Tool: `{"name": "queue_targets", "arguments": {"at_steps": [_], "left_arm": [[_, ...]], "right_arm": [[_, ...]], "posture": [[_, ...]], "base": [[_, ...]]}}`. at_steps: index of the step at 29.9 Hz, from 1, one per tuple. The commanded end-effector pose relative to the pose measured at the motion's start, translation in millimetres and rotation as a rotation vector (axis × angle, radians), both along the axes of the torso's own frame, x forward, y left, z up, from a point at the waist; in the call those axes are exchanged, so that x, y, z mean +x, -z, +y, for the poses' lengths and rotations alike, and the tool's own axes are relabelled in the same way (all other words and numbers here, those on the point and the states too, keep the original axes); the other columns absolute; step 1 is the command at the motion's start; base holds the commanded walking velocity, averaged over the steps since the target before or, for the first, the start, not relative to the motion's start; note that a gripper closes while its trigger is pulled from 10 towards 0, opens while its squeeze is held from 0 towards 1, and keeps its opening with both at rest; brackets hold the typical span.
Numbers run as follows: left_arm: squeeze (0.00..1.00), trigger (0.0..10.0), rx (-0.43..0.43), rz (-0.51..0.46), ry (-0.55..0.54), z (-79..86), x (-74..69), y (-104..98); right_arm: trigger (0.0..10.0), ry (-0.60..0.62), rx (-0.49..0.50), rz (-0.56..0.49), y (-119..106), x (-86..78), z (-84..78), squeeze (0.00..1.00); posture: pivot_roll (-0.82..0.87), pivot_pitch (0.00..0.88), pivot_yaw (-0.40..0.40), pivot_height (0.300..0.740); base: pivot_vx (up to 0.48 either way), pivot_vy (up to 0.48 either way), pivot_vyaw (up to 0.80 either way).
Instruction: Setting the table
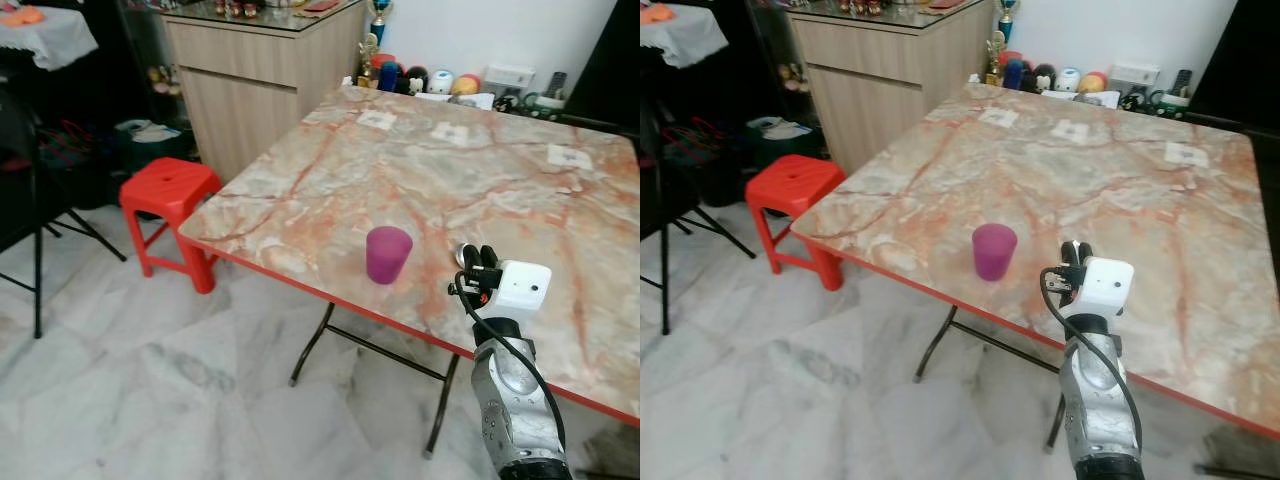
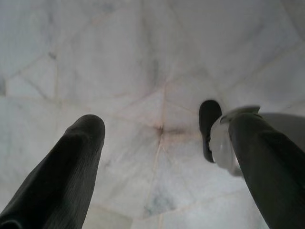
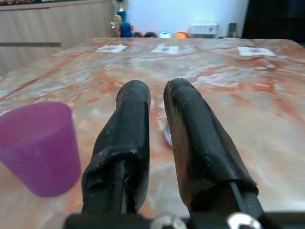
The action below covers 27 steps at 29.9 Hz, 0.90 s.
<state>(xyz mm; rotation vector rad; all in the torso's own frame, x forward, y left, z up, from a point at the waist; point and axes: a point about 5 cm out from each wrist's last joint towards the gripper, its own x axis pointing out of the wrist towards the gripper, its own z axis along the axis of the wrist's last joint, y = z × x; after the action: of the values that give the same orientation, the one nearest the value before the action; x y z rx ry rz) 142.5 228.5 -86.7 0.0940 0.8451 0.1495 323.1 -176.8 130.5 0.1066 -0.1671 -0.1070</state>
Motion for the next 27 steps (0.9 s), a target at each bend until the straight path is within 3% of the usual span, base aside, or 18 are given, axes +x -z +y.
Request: {"name": "queue_targets", "arguments": {"at_steps": [1,5,10,19,27], "left_arm": [[0.0,10.0,-0.01,0.024,-0.003,-0.9,-6.0,2.9],[0.0,10.0,-0.012,0.027,-0.003,-1.3,-7.0,3.3],[0.0,10.0,-0.015,0.028,-0.005,-1.7,-6.2,3.3],[0.0,10.0,-0.021,0.029,-0.004,-2.0,-5.4,3.2],[0.0,10.0,-0.023,0.031,-0.005,-1.5,-7.0,3.6]], "right_arm": [[10.0,0.033,0.013,0.006,1.1,0.0,-6.5,0.0],[10.0,0.063,0.025,0.024,2.6,1.2,-10.5,0.0],[10.0,0.086,0.034,0.039,4.7,2.1,-12.8,0.0],[10.0,0.061,0.031,0.021,2.6,2.2,-8.3,0.0],[10.0,0.067,0.032,0.016,1.5,3.2,-8.3,0.0]], "posture": [[0.02,0.085,-0.023,0.74],[0.02,0.084,-0.024,0.74],[0.02,0.085,-0.025,0.74],[0.02,0.084,-0.025,0.74],[0.02,0.086,-0.025,0.74]], "base": [[0.0,0.0,0.0],[0.0,0.0,0.0],[0.0,0.0,-0.74],[0.0,0.0,0.0],[0.289,0.0,0.0]]}}
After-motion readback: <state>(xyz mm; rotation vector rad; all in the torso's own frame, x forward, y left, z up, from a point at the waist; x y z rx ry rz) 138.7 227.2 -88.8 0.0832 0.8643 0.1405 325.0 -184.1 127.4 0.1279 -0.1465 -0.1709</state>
